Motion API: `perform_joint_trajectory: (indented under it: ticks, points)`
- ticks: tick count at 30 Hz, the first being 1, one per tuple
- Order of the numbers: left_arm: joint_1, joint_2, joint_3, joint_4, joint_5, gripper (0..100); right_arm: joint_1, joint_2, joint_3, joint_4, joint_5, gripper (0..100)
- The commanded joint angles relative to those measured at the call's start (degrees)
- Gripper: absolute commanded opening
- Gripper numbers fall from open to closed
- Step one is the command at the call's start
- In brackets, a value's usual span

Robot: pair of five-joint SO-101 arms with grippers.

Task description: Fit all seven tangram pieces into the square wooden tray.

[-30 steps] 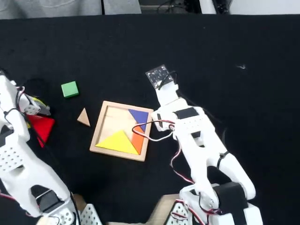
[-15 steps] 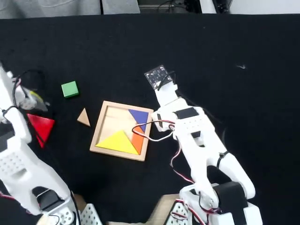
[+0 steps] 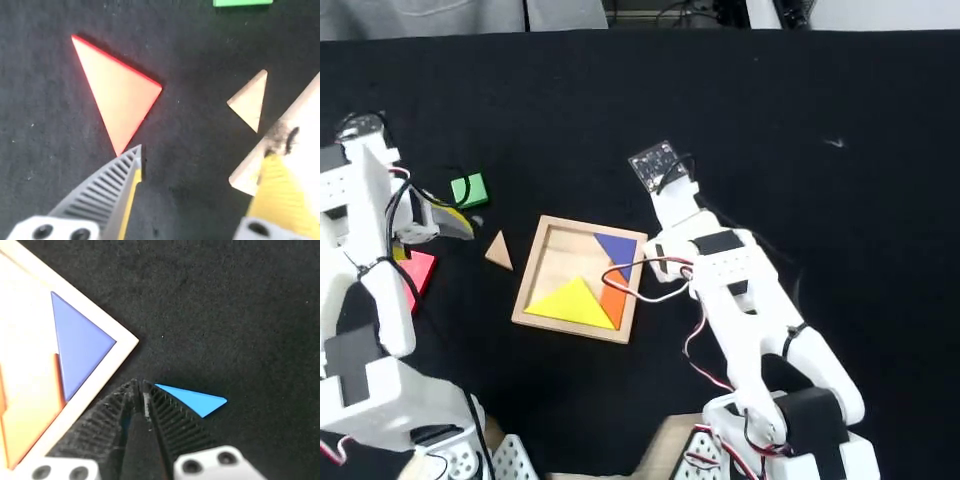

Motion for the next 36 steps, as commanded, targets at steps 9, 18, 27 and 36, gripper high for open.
perform_joint_trajectory:
  ticks: [9, 18, 27, 36]
  points:
    - [-5.05, 12.31, -2.07, -7.91, -0.70, 38, -0.70, -0.13, -0.31, -0.62, 0.53, 1.1]
    - [-8.22, 14.86, -2.15, -10.46, -2.99, 38, -0.70, -0.13, -0.31, -0.70, 0.62, 1.1]
    - [-12.00, 18.81, 1.36, -16.79, -6.24, 38, -3.16, -0.13, -0.22, -0.70, 0.62, 1.1]
    - [-12.44, 12.84, -9.27, -3.87, -5.45, 38, -3.16, -0.13, -0.13, -0.70, 0.62, 1.1]
